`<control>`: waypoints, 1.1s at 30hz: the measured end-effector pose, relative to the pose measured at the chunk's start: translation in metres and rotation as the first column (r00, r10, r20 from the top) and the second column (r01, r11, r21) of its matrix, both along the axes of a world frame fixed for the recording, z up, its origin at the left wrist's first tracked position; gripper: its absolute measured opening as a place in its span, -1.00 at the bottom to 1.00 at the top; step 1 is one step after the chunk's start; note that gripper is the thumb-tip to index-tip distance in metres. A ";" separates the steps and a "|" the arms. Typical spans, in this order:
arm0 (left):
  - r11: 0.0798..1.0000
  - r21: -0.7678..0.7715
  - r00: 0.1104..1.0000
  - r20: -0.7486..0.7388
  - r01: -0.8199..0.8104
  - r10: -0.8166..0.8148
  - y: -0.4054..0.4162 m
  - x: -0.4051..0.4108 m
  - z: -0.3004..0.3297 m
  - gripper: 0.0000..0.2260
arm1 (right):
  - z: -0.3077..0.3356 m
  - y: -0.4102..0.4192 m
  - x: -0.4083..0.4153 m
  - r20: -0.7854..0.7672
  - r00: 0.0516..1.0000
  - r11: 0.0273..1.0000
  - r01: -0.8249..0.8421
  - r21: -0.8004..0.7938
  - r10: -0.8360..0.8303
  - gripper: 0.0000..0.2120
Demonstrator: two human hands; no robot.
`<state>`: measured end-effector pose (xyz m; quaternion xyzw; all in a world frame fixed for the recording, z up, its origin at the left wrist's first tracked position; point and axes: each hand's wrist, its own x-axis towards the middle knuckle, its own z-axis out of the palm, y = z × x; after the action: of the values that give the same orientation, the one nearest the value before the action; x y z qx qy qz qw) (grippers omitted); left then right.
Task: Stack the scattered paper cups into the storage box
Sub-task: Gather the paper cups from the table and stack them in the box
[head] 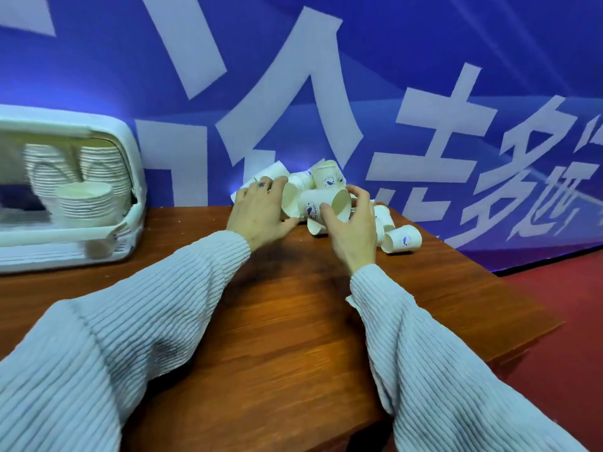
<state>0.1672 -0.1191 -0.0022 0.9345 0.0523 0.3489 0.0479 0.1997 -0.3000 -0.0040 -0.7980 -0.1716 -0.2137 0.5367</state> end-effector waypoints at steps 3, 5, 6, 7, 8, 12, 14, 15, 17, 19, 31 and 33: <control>0.999 -0.013 0.997 0.054 -0.048 0.049 0.030 -0.029 0.016 -0.35 | 0.016 0.032 -0.014 0.040 0.998 0.999 -0.050 -0.014 0.051 -0.46; 0.995 -0.032 0.993 0.073 -0.091 0.093 0.053 -0.051 0.026 -0.34 | 0.026 0.055 -0.026 0.054 0.994 0.996 -0.090 -0.021 0.091 -0.48; 0.993 -0.040 0.991 0.080 -0.108 0.111 0.064 -0.060 0.030 -0.34 | 0.030 0.065 -0.031 0.068 0.992 0.994 -0.109 -0.023 0.110 -0.48; 0.991 -0.045 0.987 0.088 -0.129 0.133 0.076 -0.072 0.034 -0.34 | 0.034 0.078 -0.037 0.083 0.988 0.991 -0.132 -0.023 0.133 -0.48; 0.988 -0.046 0.984 0.095 -0.150 0.153 0.086 -0.083 0.038 -0.34 | 0.037 0.090 -0.043 0.092 0.983 0.988 -0.154 -0.025 0.156 -0.48; 0.967 -0.099 0.959 0.139 -0.233 0.245 0.137 -0.130 0.051 -0.33 | 0.051 0.147 -0.066 0.103 0.958 0.964 -0.263 -0.040 0.266 -0.48; 0.951 -0.196 0.940 0.195 -0.241 0.279 0.163 -0.153 0.054 -0.32 | 0.058 0.178 -0.077 0.104 0.932 0.937 -0.342 -0.070 0.347 -0.46; 0.938 -0.262 0.928 0.233 -0.228 0.291 0.178 -0.163 0.055 -0.32 | 0.062 0.194 -0.082 0.105 0.914 0.919 -0.384 -0.092 0.393 -0.45; 0.885 -0.416 0.894 0.287 -0.208 0.345 0.201 -0.184 0.058 -0.31 | 0.069 0.226 -0.091 0.105 0.875 0.877 -0.456 -0.149 0.473 -0.41; 0.814 -0.546 0.850 0.318 -0.199 0.421 0.222 -0.201 0.059 -0.29 | 0.077 0.256 -0.097 0.100 0.831 0.823 -0.511 -0.250 0.547 -0.38; 0.716 -0.692 0.829 0.347 -0.089 0.439 0.267 -0.217 0.031 -0.31 | 0.037 0.336 -0.087 -0.157 0.749 0.204 -0.366 -0.908 0.644 -0.02; 0.710 -0.701 0.840 0.342 -0.071 0.422 0.263 -0.211 0.029 -0.32 | 0.023 0.334 -0.084 -0.147 0.743 0.253 -0.397 -0.882 0.653 0.07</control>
<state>-0.0434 0.1441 0.0270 0.7220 0.2877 0.5299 0.3392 0.1161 0.0344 0.0192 -0.8134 -0.5784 0.0008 0.0624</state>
